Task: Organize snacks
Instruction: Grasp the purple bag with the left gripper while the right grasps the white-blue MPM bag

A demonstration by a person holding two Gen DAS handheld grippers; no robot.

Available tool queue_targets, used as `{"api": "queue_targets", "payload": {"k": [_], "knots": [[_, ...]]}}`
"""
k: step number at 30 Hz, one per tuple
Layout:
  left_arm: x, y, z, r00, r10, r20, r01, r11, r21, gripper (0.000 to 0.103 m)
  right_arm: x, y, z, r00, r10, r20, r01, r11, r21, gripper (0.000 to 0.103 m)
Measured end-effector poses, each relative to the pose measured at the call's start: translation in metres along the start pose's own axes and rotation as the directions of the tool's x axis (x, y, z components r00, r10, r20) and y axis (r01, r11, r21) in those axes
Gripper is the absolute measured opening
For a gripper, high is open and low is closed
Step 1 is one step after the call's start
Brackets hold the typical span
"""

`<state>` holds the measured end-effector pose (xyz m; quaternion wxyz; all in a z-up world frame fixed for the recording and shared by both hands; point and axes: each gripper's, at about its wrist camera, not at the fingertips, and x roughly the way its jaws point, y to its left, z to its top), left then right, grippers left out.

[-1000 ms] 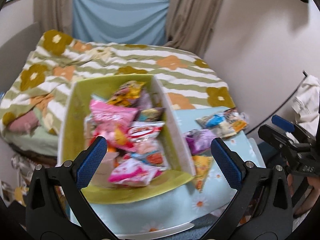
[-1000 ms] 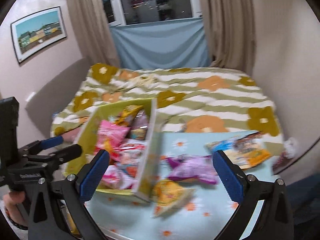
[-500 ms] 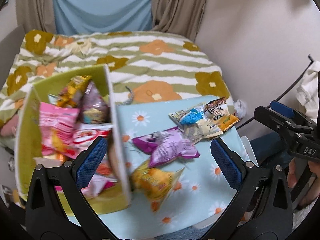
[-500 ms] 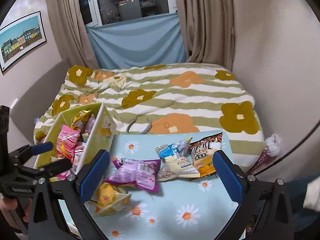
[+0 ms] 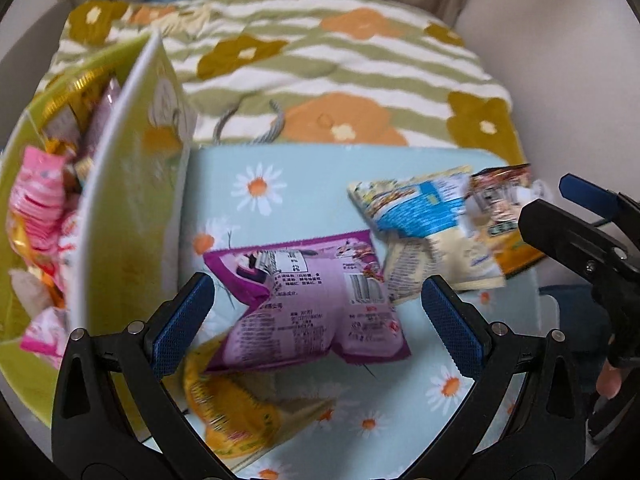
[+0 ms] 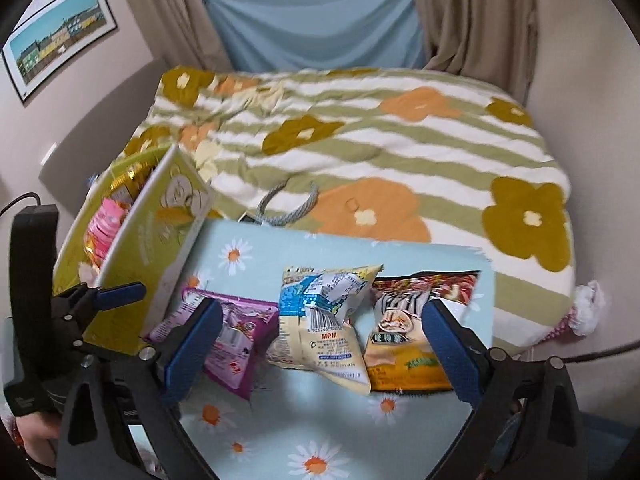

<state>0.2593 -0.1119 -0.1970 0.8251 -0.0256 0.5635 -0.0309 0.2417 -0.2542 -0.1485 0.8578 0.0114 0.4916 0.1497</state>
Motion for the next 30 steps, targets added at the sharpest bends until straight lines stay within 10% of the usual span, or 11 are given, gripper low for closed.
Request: {"api": "queue_targets", "payload": {"k": [12, 30], "knots": [[0.052, -0.008, -0.008, 0.994, 0.067, -0.09, -0.068, 0.998, -0.011, 0.103, 0.059, -0.01, -0.006, 0.987, 0.09, -0.13, -0.094, 0.995, -0.02, 0.094], [0.037, 0.005, -0.01, 0.998, 0.028, -0.05, -0.031, 0.998, -0.046, 0.075, 0.086, 0.006, -0.007, 0.983, 0.071, -0.172, -0.091, 0.989, -0.112, 0.081]]}}
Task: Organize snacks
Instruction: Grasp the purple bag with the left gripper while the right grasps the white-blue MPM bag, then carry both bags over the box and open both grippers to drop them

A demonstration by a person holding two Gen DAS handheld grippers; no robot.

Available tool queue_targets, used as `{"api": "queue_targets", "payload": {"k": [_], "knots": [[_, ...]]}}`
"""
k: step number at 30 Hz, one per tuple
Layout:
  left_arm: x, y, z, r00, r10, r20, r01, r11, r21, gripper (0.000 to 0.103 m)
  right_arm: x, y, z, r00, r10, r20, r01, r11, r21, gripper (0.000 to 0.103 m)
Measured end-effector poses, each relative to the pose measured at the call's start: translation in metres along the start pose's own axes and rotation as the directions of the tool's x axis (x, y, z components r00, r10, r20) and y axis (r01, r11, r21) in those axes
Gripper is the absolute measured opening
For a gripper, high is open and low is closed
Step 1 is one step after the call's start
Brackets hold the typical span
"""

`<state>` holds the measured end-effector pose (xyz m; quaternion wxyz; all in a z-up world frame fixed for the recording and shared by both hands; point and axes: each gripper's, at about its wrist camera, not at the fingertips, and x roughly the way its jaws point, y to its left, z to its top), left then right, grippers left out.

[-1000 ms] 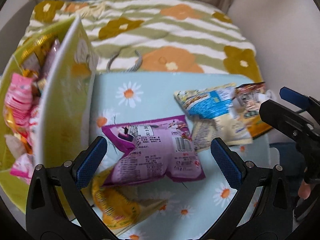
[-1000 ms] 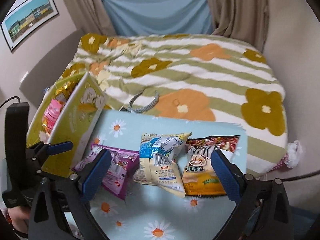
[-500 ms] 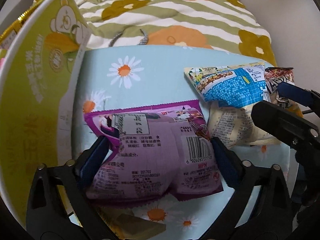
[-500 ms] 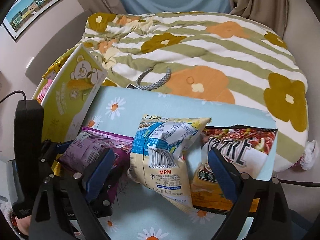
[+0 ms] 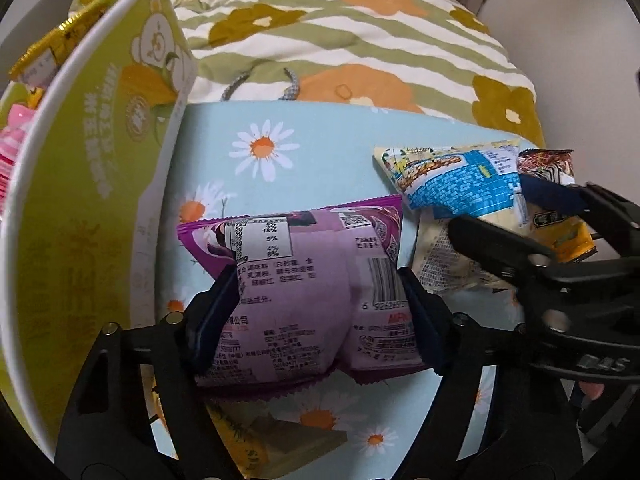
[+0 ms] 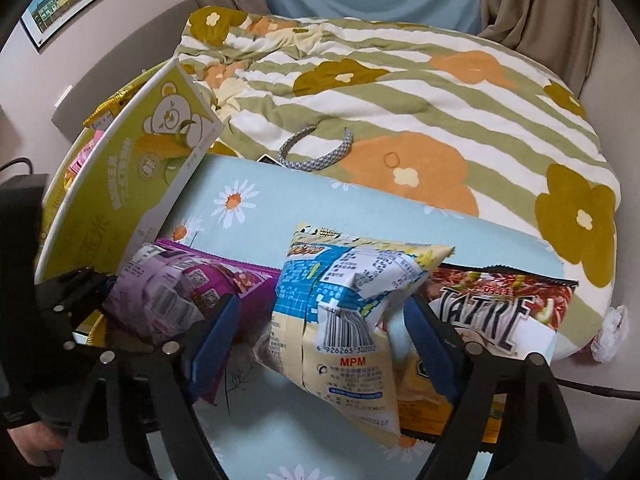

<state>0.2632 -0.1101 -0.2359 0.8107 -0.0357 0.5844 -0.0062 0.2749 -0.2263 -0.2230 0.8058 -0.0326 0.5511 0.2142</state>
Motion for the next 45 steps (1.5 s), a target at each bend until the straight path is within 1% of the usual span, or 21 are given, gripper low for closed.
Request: {"api": "queue_targets", "payload": {"k": [2, 5, 8, 11, 12, 14, 19, 24, 29, 33, 35, 38, 40, 42, 43, 45], "knots": [[-0.003, -0.001, 0.0, 1.0, 0.002, 0.006, -0.002, 1.0, 0.001, 0.075, 0.005, -0.001, 0.0, 1.0, 0.009, -0.016, -0.009, 1.0, 0.011, 0.081], [-0.003, 0.001, 0.0, 1.0, -0.004, 0.008, 0.004, 1.0, -0.011, 0.074, 0.014, -0.005, 0.002, 0.998, 0.041, -0.039, -0.038, 0.998, 0.056, 0.08], [-0.003, 0.002, -0.001, 1.0, -0.001, 0.014, 0.002, 1.0, -0.018, 0.074, 0.017, -0.005, 0.004, 0.998, 0.039, -0.041, -0.036, 0.997, 0.07, 0.074], [-0.003, 0.003, -0.001, 1.0, -0.001, 0.02, 0.001, 1.0, -0.029, 0.074, 0.019, -0.005, 0.006, 0.999, 0.02, -0.045, -0.016, 0.997, 0.074, 0.063], [-0.004, 0.004, -0.002, 1.0, -0.002, 0.022, 0.003, 1.0, -0.031, 0.074, 0.02, -0.005, 0.006, 0.999, 0.017, -0.049, -0.014, 0.997, 0.072, 0.057], [-0.006, 0.004, -0.003, 1.0, -0.002, 0.025, 0.003, 0.999, -0.033, 0.074, 0.021, -0.005, 0.005, 0.998, 0.023, -0.05, -0.019, 0.998, 0.068, 0.054], [-0.013, 0.004, -0.002, 0.999, 0.0, 0.039, 0.002, 0.999, -0.034, 0.073, 0.011, -0.005, 0.005, 1.0, 0.025, -0.011, -0.024, 0.997, 0.075, 0.039], [-0.025, 0.003, 0.0, 0.998, -0.022, 0.065, 0.024, 0.999, -0.036, 0.073, -0.007, -0.004, 0.004, 0.999, 0.024, 0.039, -0.027, 0.996, 0.087, 0.038], [-0.049, -0.003, 0.006, 0.992, -0.046, 0.12, 0.048, 0.999, -0.01, 0.073, -0.035, -0.003, 0.006, 0.995, 0.007, 0.1, -0.018, 0.995, 0.1, 0.038], [-0.074, -0.003, 0.012, 0.981, -0.078, 0.178, 0.077, 0.997, 0.013, 0.073, -0.066, 0.003, 0.01, 0.986, -0.027, 0.163, 0.011, 0.995, 0.099, 0.038], [-0.09, -0.001, 0.016, 0.972, -0.098, 0.212, 0.094, 0.995, 0.029, 0.073, -0.08, 0.007, 0.012, 0.981, -0.039, 0.189, 0.02, 0.995, 0.101, 0.038], [-0.118, 0.008, 0.02, 0.955, -0.127, 0.267, 0.117, 0.992, 0.054, 0.073, -0.109, 0.02, 0.015, 0.966, -0.056, 0.253, 0.03, 0.994, 0.108, 0.038], [-0.137, 0.018, 0.022, 0.944, -0.137, 0.302, 0.122, 0.99, 0.067, 0.073, -0.124, 0.028, 0.017, 0.955, -0.059, 0.289, 0.027, 0.993, 0.114, 0.038], [-0.158, 0.033, 0.023, 0.93, -0.141, 0.339, 0.124, 0.99, 0.071, 0.073, -0.14, 0.044, 0.02, 0.943, -0.059, 0.329, 0.022, 0.993, 0.116, 0.038], [-0.17, 0.045, 0.022, 0.922, -0.14, 0.361, 0.123, 0.99, 0.068, 0.073, -0.146, 0.052, 0.022, 0.937, -0.055, 0.344, 0.017, 0.994, 0.112, 0.038], [-0.184, 0.062, 0.022, 0.912, -0.133, 0.387, 0.118, 0.991, 0.062, 0.073, -0.155, 0.07, 0.027, 0.926, -0.047, 0.373, 0.01, 0.995, 0.102, 0.038]]}}
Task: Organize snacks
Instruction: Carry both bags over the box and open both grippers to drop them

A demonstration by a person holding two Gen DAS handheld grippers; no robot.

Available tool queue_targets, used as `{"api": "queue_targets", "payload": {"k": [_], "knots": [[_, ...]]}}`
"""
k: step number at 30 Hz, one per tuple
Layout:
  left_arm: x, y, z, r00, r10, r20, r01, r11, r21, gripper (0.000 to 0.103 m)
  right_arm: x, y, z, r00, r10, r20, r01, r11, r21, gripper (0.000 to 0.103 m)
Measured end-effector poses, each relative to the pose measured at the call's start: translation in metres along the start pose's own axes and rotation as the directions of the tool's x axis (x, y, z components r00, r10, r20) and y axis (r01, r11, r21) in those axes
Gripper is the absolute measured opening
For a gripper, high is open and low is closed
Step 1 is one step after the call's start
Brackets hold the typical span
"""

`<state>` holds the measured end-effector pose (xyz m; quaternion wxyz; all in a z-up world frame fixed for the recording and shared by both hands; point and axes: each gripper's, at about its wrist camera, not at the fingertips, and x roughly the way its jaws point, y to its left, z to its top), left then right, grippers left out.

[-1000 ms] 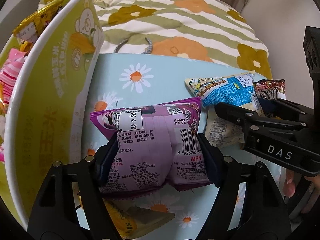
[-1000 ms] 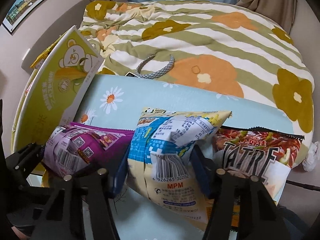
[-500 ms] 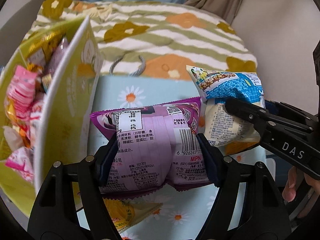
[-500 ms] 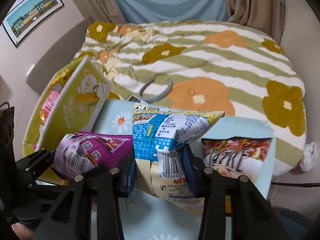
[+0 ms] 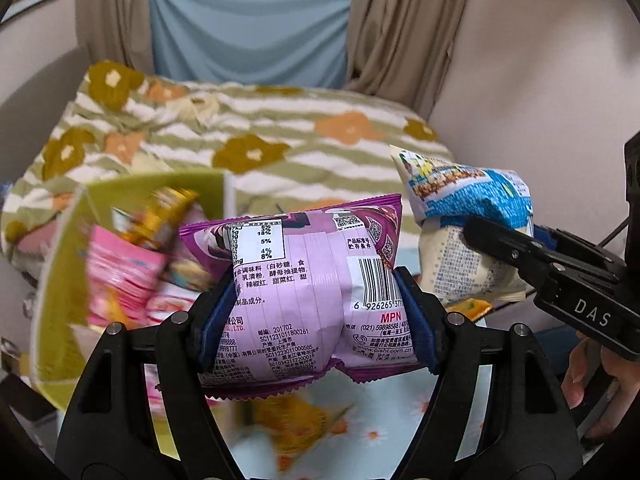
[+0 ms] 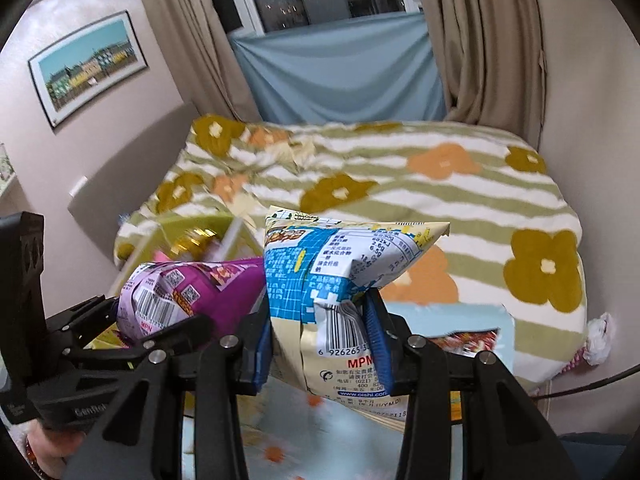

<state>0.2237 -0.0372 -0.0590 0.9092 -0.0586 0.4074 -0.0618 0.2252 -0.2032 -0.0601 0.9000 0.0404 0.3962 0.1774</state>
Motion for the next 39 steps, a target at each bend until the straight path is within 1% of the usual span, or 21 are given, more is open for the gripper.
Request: {"api": "queue_targets", "payload": {"k": [4, 8, 12, 16, 19, 22, 24, 25, 26, 27, 31, 33, 36, 39], "knots": [[-0.031, 0.046, 0.006, 0.998, 0.047, 0.05, -0.046, 0.999, -0.015, 0.073, -0.006, 0.039, 0.009, 0.999, 0.026, 0.043, -0.025, 0.999, -0.028, 0.038], [-0.05, 0.094, 0.006, 0.994, 0.093, 0.065, -0.09, 0.995, -0.043, 0.073, 0.0, 0.083, 0.015, 0.996, 0.072, 0.054, -0.069, 0.996, -0.057, 0.038], [-0.055, 0.145, -0.003, 0.991, 0.128, 0.044, -0.125, 0.99, -0.062, 0.073, 0.017, 0.128, 0.014, 0.992, 0.116, 0.041, -0.114, 0.991, -0.066, 0.038], [-0.055, 0.185, -0.021, 0.991, 0.133, 0.005, -0.132, 0.988, -0.074, 0.073, 0.037, 0.163, 0.006, 0.992, 0.13, 0.007, -0.129, 0.99, -0.063, 0.038], [-0.046, 0.209, -0.033, 0.991, 0.128, -0.035, -0.13, 0.989, -0.064, 0.073, 0.049, 0.181, 0.0, 0.992, 0.126, -0.017, -0.126, 0.991, -0.05, 0.038], [-0.037, 0.225, -0.046, 0.992, 0.107, -0.067, -0.111, 0.992, -0.056, 0.075, 0.058, 0.193, -0.011, 0.994, 0.106, -0.035, -0.107, 0.994, -0.027, 0.038], [-0.032, 0.232, -0.053, 0.992, 0.096, -0.084, -0.101, 0.993, -0.055, 0.086, 0.061, 0.196, -0.018, 0.995, 0.088, -0.045, -0.088, 0.996, -0.011, 0.038], [-0.03, 0.235, -0.057, 0.992, 0.085, -0.09, -0.09, 0.994, -0.054, 0.1, 0.063, 0.196, -0.021, 0.996, 0.08, -0.051, -0.08, 0.997, 0.0, 0.038], [-0.031, 0.237, -0.059, 0.993, 0.083, -0.083, -0.088, 0.995, -0.055, 0.103, 0.064, 0.197, -0.025, 0.996, 0.072, -0.057, -0.071, 0.997, 0.01, 0.038], [-0.033, 0.238, -0.061, 0.994, 0.079, -0.073, -0.083, 0.995, -0.057, 0.103, 0.065, 0.197, -0.028, 0.996, 0.062, -0.064, -0.061, 0.998, 0.018, 0.038], [-0.038, 0.244, -0.064, 0.995, 0.044, -0.09, -0.052, 0.995, -0.084, 0.103, 0.064, 0.197, -0.037, 0.996, 0.033, -0.086, -0.03, 0.999, 0.034, 0.038], [-0.045, 0.246, -0.063, 0.996, 0.036, -0.077, -0.044, 0.994, -0.101, 0.103, 0.063, 0.199, -0.038, 0.995, 0.029, -0.091, -0.026, 0.999, 0.032, 0.038], [-0.059, 0.241, -0.06, 0.998, 0.052, -0.046, -0.056, 0.993, -0.104, 0.103, 0.062, 0.204, -0.035, 0.995, 0.038, -0.094, -0.037, 0.999, 0.015, 0.038], [-0.065, 0.237, -0.055, 0.997, 0.069, -0.035, -0.073, 0.992, -0.1, 0.103, 0.066, 0.207, -0.029, 0.993, 0.065, -0.102, -0.065, 0.998, 0.008, 0.038]]}}
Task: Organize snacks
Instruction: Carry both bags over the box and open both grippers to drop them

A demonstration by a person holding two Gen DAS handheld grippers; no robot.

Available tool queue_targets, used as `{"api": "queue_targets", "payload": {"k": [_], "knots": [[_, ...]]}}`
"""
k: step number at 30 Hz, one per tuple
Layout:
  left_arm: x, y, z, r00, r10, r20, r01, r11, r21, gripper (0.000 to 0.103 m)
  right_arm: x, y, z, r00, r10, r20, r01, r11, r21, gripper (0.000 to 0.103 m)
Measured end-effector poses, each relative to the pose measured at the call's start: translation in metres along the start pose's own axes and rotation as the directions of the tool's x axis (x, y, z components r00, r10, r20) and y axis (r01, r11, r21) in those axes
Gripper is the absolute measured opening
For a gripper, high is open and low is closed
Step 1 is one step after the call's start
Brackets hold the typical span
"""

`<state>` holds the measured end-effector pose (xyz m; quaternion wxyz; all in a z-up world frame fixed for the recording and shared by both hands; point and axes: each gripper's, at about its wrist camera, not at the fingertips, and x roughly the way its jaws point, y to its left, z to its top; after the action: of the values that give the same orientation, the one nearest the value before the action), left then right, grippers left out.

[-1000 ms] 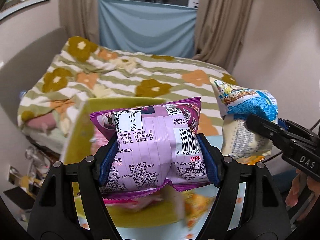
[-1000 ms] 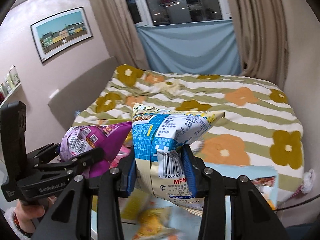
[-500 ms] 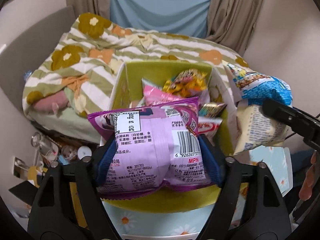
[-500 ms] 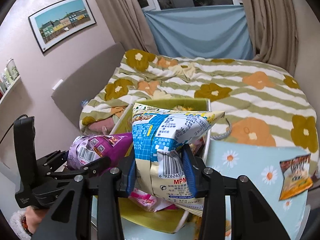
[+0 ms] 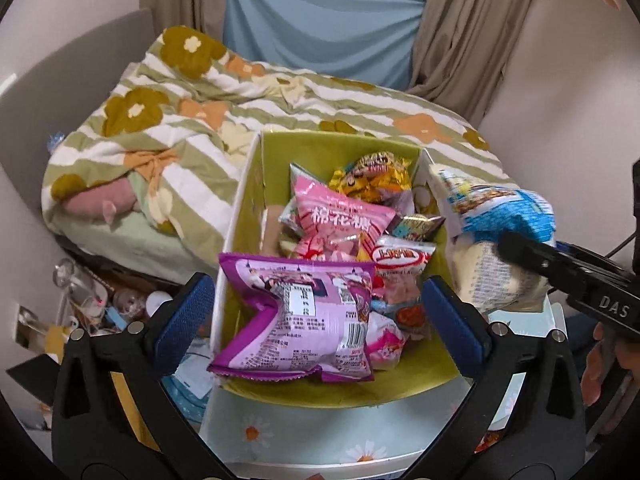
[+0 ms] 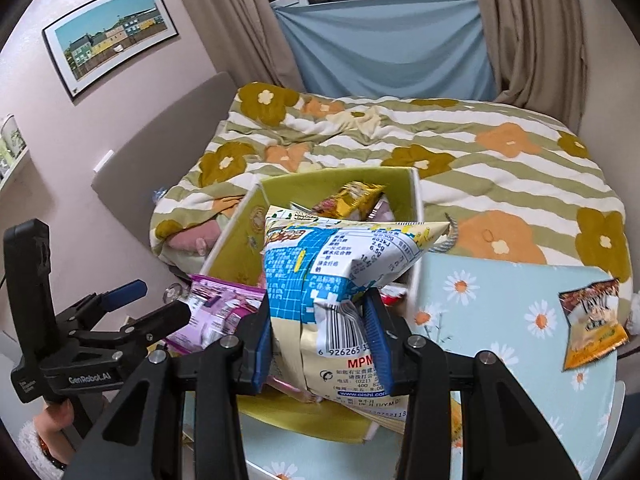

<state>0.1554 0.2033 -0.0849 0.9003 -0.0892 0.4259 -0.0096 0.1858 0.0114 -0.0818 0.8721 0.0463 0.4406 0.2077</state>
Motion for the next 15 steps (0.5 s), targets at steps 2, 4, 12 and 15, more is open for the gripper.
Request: {"api": "queue_targets", "payload": {"k": [2, 4, 12, 15], "knots": [[-0.001, 0.0, 0.002, 1.0, 0.015, 0.006, -0.015, 1.0, 0.007, 0.103, 0.007, 0.003, 0.004, 1.0, 0.021, -0.016, -0.021, 1.0, 0.001, 0.038], [0.0, 0.003, 0.003, 1.0, 0.028, 0.007, -0.028, 1.0, 0.005, 0.103, 0.017, 0.006, 0.008, 0.998, 0.043, -0.034, -0.043, 0.999, 0.001, 0.038], [0.01, 0.014, -0.002, 0.999, 0.04, -0.018, -0.04, 0.999, -0.015, 0.103, 0.052, 0.008, 0.006, 0.994, 0.014, -0.11, -0.011, 0.999, 0.031, 0.065], [0.012, 0.014, -0.007, 0.999, 0.043, -0.027, -0.043, 0.999, -0.011, 0.103, 0.049, 0.007, 0.002, 0.997, 0.022, -0.074, -0.018, 0.998, 0.059, 0.103]]}}
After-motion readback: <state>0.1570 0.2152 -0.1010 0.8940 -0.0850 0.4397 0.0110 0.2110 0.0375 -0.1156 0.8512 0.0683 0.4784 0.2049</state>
